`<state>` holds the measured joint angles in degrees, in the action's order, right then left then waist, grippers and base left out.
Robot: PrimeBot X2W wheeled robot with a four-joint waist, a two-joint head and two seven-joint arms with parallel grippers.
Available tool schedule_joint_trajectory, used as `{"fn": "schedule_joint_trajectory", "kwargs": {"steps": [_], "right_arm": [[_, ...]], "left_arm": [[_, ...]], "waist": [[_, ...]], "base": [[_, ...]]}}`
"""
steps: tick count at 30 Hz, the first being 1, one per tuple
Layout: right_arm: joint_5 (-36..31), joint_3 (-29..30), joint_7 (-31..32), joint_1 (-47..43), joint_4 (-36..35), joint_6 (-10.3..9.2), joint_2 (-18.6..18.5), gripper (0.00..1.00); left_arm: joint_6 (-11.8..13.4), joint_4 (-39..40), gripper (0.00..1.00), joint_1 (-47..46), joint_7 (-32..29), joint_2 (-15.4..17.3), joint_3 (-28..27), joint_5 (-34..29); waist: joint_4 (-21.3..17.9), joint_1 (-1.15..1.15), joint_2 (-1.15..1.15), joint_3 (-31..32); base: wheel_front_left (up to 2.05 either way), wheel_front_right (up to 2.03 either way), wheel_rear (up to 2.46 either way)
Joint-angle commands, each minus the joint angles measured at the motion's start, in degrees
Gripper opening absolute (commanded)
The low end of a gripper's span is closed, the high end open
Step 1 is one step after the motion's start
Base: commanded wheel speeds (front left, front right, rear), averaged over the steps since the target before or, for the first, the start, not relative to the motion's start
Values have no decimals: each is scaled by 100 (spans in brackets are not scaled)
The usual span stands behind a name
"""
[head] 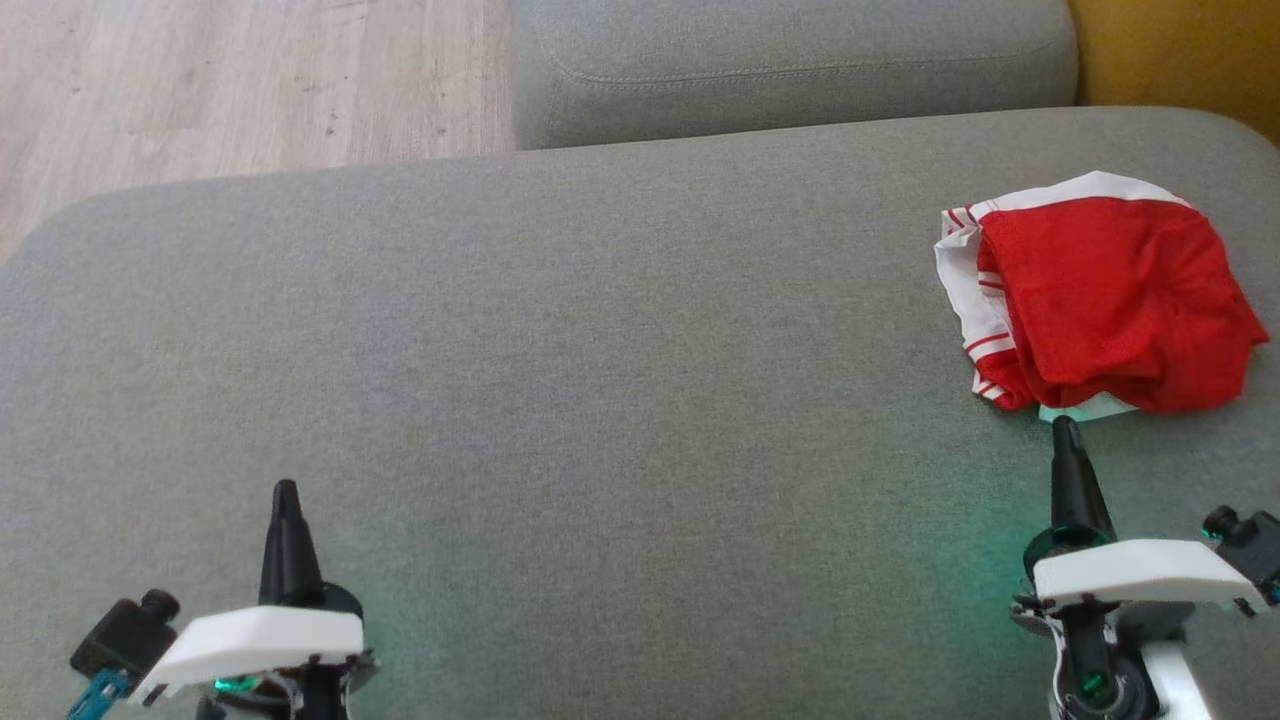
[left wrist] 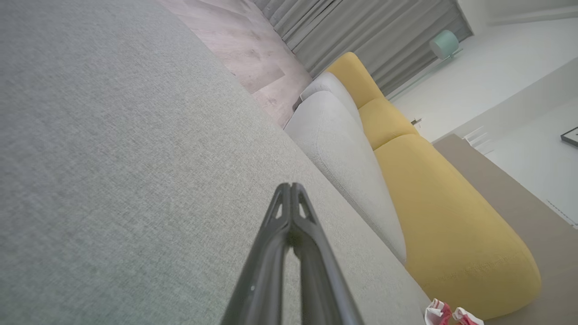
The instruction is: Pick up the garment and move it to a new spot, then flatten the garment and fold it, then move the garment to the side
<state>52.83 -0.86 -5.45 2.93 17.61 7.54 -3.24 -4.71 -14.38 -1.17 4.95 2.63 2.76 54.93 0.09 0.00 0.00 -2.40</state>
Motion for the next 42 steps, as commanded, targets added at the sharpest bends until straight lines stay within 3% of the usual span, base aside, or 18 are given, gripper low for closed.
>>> {"fn": "schedule_joint_trajectory", "kwargs": {"steps": [1, 42], "right_arm": [[154, -13, 26, 260, -215, -3, -99, 0], [2752, 358, 697, 292, -317, -4, -100, 0]], "left_arm": [[-43, 167, 0, -308, -39, 56, -169, 124], [-198, 79, 0, -433, -737, 65, -631, 2531]], "waist": [[0, 0, 0, 3], [-6, 0, 0, 148]], "base": [[0, 0, 0], [0, 0, 0]]}}
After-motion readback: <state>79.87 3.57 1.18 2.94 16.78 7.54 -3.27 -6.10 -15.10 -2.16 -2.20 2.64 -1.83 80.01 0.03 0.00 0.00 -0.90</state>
